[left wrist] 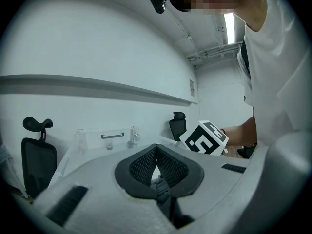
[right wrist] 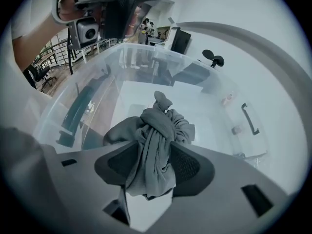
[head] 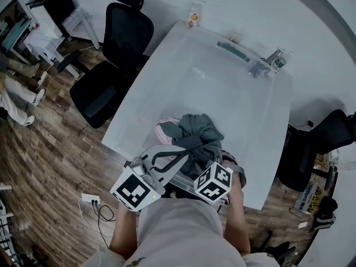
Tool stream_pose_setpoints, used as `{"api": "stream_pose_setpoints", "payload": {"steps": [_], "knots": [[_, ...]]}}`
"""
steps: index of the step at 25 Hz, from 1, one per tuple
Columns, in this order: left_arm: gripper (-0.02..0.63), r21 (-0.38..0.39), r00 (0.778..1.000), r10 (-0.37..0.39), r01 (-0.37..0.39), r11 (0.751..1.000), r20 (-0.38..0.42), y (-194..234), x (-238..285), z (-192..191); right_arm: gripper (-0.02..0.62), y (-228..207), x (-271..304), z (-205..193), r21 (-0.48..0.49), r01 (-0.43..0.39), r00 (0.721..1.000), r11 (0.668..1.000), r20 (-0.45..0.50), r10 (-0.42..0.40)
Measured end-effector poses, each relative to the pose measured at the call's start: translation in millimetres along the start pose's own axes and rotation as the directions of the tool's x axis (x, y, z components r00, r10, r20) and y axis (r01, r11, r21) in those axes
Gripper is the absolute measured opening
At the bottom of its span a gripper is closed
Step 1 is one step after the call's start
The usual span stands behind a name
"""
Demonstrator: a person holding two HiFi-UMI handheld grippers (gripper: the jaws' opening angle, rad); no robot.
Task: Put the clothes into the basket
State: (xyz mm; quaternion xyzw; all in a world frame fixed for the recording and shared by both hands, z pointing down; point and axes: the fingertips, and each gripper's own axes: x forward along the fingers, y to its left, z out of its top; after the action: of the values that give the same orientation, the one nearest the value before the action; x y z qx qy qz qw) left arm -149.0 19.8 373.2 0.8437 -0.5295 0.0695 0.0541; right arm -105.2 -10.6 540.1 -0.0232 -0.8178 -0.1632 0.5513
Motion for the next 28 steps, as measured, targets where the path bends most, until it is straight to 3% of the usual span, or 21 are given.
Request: {"api": "stream_pose_setpoints", "payload": {"steps": [4, 7, 9, 11, 13, 22, 25, 28], "knots": [[0.005, -0.001, 1.000, 0.002, -0.002, 1.000, 0.009, -2, -1, 3, 0.210, -9, -24, 8, 0.022, 0.047, 0.994, 0.999, 0.097, -0.048], [0.005, -0.006, 1.000, 0.001, 0.000, 1.000, 0.026, -2, -2, 6, 0.206, -18, -43, 21, 0.099, 0.045, 0.969, 0.994, 0.237, -0.067], [0.005, -0.021, 0.999, -0.001, 0.002, 1.000, 0.048, -2, -2, 10, 0.168, -26, -63, 34, 0.188, 0.012, 0.919, 0.982, 0.385, -0.085], [0.005, -0.048, 0.997, 0.000, 0.004, 0.999, 0.074, -1, -3, 15, 0.091, -33, -86, 46, 0.272, -0.044, 0.841, 0.961, 0.530, -0.112], [0.005, -0.070, 0.996, 0.002, 0.004, 0.998, 0.090, 0, -5, 18, 0.058, -39, -108, 56, 0.294, -0.084, 0.767, 0.952, 0.629, -0.127], [0.005, -0.015, 0.988, -0.024, 0.027, 1.000, 0.151, -5, -9, 37, 0.006, -40, -173, 78, 0.246, -0.185, 0.496, 0.952, 0.859, -0.125], [0.005, -0.011, 0.986, -0.030, 0.032, 0.999, 0.166, -9, -8, 37, 0.005, -37, -186, 76, 0.230, -0.203, 0.439, 0.952, 0.890, -0.121], [0.005, -0.013, 0.984, -0.031, 0.034, 0.999, 0.174, -12, -8, 36, 0.004, -36, -188, 73, 0.223, -0.191, 0.436, 0.956, 0.892, -0.121]]}}
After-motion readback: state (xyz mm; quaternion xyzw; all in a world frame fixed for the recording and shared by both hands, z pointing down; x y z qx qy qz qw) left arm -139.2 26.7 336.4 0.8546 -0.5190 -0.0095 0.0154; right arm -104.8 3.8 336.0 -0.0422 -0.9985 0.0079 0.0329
